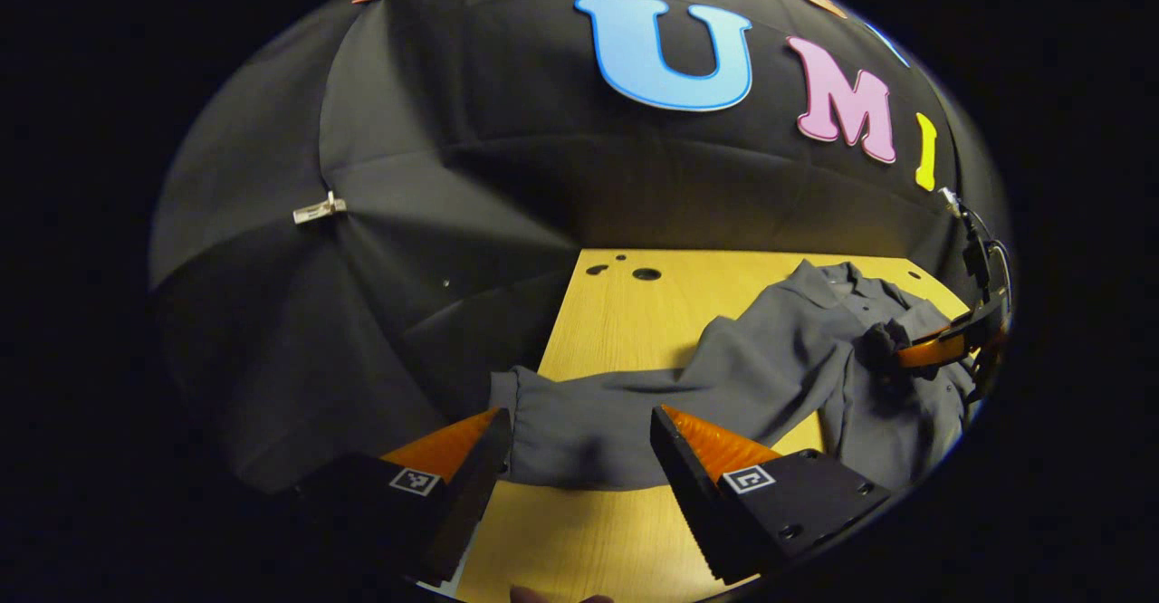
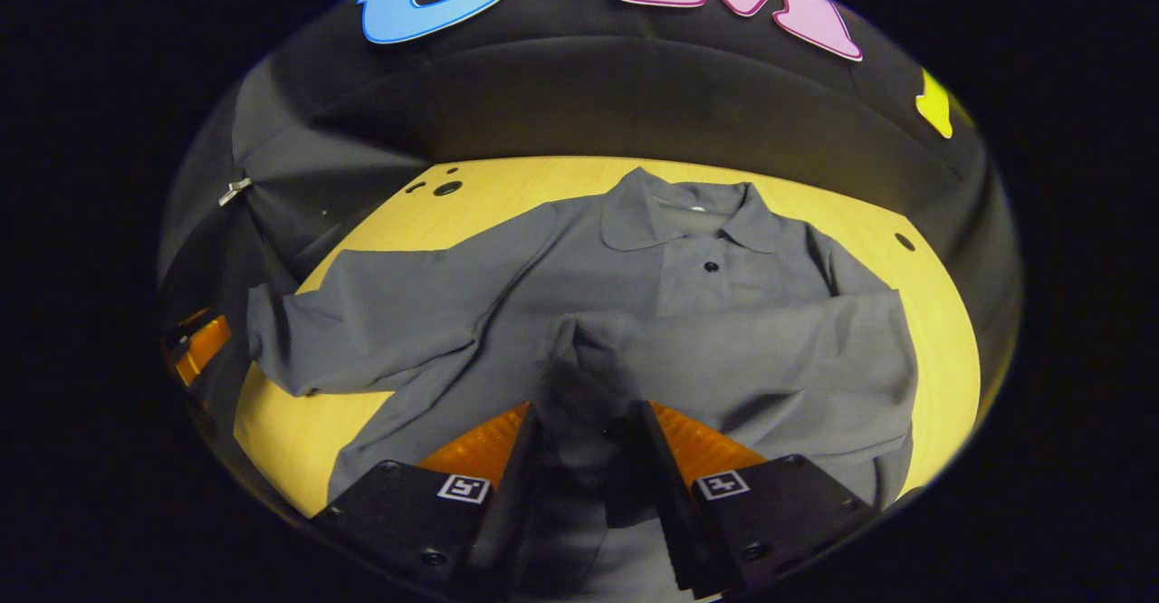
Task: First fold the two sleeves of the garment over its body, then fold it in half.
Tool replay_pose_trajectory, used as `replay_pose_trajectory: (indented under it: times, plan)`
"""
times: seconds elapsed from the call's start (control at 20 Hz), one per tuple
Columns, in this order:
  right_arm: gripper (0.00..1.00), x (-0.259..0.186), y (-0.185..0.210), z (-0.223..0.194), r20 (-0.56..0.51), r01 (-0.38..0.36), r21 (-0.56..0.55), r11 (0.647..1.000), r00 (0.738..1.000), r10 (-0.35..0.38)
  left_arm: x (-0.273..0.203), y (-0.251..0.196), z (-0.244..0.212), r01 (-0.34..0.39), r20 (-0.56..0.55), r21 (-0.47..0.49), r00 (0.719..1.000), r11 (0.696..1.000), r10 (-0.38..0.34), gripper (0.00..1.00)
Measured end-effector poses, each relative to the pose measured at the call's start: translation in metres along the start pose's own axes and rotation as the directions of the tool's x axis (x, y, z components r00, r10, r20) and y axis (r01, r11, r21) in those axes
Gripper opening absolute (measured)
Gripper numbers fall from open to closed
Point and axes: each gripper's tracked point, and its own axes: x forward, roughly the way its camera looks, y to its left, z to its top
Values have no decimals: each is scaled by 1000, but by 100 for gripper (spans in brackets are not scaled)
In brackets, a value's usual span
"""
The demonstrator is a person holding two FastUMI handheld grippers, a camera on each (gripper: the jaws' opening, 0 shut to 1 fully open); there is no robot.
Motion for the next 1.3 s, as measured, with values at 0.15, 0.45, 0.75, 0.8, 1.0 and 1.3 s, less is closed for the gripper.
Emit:
replay_pose_trajectory:
  times: [0.15, 0.45, 0.75, 0.8, 1.0, 1.3]
  plan:
    - [73, -17, 14, 23, 67, -63, -7, 998, 996, 63, 17, 10, -21, -21, -56, -2, 998, 1000, 21, 98]
    - [79, -51, -13, 36, 129, -30, 5, 1000, 991, 29, 45, 24, -42, -60, -134, 10, 989, 998, 61, 98]
    - [80, -63, -40, 10, 97, 30, 39, 999, 995, -33, 54, 16, -67, -23, -221, -1, 975, 1000, 22, 96]
    - [80, -64, -41, 7, 96, 30, 40, 999, 995, -34, 56, 12, -70, 11, -234, 8, 972, 1000, -8, 81]
    - [80, -70, -45, -3, 88, 54, 23, 998, 995, -56, 51, 12, -66, 26, -225, 77, 974, 997, -8, 23]
    - [80, -98, -82, 9, 144, 97, 71, 993, 984, -106, 16, -18, -16, 70, -135, 68, 989, 995, -60, 5]
